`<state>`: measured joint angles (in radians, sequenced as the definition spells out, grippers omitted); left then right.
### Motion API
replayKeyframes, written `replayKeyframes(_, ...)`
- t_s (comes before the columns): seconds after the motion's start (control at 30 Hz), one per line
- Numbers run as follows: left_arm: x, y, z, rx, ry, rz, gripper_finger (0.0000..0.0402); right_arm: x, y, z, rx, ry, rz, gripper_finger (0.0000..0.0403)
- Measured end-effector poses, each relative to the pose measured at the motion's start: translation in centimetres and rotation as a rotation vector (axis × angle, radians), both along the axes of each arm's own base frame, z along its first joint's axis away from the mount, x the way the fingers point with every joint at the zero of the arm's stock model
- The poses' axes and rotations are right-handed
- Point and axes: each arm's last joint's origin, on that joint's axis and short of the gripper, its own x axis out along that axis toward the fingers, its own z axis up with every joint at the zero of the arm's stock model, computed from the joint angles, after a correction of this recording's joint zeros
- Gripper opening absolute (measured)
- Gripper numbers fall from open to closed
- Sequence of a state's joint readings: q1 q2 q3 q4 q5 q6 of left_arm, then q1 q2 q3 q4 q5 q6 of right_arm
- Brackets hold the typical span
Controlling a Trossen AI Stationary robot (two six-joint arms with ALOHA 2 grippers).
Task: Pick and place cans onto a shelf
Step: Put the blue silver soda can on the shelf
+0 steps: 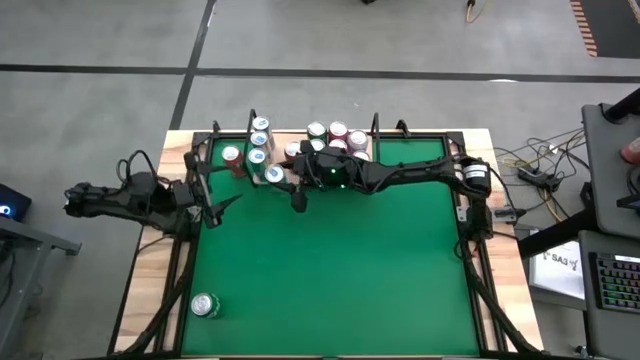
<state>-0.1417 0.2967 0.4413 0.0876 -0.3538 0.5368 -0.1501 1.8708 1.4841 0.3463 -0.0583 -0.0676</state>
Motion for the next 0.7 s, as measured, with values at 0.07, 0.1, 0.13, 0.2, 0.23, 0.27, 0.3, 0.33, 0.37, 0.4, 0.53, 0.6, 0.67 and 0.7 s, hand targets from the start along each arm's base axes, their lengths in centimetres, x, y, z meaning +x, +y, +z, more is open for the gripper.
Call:
replayKeyframes(0.07,0.0,0.0,-0.1,0.014,-0.005,0.007,0.0309,0.4,-0.3,-0.8,0.009,-0.001,-0.012,0.0226)
replayKeyframes(0.1,-0.2,0.0,0.0,0.019,-0.011,0.014,0.0309,0.6,-0.4,-1.1,0.013,-0.006,-0.013,0.0226)
replayKeyframes(0.13,-0.3,0.1,0.0,0.022,-0.012,0.027,0.0309,0.8,-0.3,-1.5,0.014,-0.005,-0.012,0.0226)
replayKeyframes(0.2,-0.6,0.2,0.3,0.022,-0.027,0.04,0.0309,1.1,-0.3,-2.2,0.014,-0.008,-0.035,0.0226)
replayKeyframes(0.23,-0.7,0.2,0.3,0.021,-0.034,0.041,0.0309,1.3,-0.2,-2.6,0.017,-0.002,-0.06,0.0226)
replayKeyframes(0.27,-0.8,0.2,0.4,0.018,-0.039,0.044,0.0309,1.4,-0.2,-3.0,0.019,0.002,-0.091,0.0226)
replayKeyframes(0.3,-0.9,0.3,0.4,0.013,-0.045,0.054,0.0309,1.6,-0.2,-3.4,0.017,0.006,-0.123,0.0226)
replayKeyframes(0.33,-1.0,0.3,0.4,0.009,-0.047,0.065,0.0309,1.7,-0.1,-3.6,0.014,0.014,-0.152,0.0226)
replayKeyframes(0.37,-1.1,0.4,0.4,0.002,-0.049,0.089,0.0309,1.8,0.0,-4.0,0.011,0.021,-0.176,0.0226)
replayKeyframes(0.4,-1.2,0.5,0.4,-0.005,-0.052,0.111,0.0309,1.9,0.0,-4.2,0.007,0.016,-0.202,0.0226)
replayKeyframes(0.53,-1.6,0.6,0.3,-0.014,-0.059,0.138,0.0309,2.0,0.1,-4.5,0.023,0.004,-0.243,0.0226)
replayKeyframes(0.6,-1.7,0.6,0.3,-0.015,-0.064,0.138,0.0309,2.1,0.1,-4.7,0.037,0.006,-0.251,0.0226)
replayKeyframes(0.67,-1.9,0.6,0.4,-0.017,-0.071,0.138,0.0309,2.2,0.0,-5.1,0.038,0.013,-0.254,0.0226)
replayKeyframes(0.7,-2.0,0.6,0.5,-0.019,-0.079,0.138,0.0309,2.2,-0.1,-5.2,0.037,0.009,-0.26,0.0226)
